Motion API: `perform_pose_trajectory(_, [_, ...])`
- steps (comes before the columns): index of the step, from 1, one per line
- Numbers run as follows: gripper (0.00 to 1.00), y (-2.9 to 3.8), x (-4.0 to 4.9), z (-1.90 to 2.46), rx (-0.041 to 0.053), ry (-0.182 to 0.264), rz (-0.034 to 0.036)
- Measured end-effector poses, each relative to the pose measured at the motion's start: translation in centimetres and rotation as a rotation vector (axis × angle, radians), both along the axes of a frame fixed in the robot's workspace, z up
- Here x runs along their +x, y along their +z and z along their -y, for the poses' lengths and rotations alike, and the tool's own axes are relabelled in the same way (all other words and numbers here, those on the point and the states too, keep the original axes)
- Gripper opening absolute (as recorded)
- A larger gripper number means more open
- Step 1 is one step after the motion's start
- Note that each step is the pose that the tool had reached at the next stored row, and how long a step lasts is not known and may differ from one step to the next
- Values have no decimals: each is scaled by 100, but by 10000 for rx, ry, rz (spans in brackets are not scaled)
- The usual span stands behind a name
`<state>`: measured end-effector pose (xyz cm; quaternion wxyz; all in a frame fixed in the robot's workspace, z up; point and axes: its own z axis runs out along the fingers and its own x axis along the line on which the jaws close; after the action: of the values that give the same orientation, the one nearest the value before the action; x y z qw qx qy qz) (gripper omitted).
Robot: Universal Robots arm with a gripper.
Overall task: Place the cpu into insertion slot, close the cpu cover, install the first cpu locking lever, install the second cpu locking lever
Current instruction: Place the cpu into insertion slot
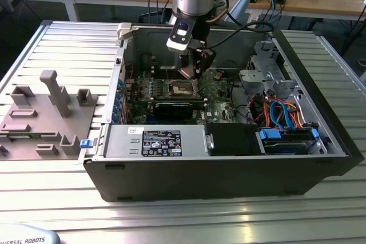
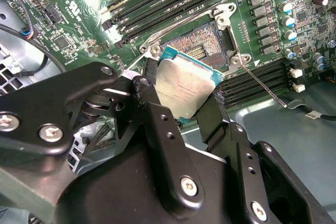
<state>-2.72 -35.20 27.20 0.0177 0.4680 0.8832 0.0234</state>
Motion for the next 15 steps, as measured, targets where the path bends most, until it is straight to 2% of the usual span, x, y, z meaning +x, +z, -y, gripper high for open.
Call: perform_pose_trajectory(15, [55, -9, 0, 0, 1, -103, 1])
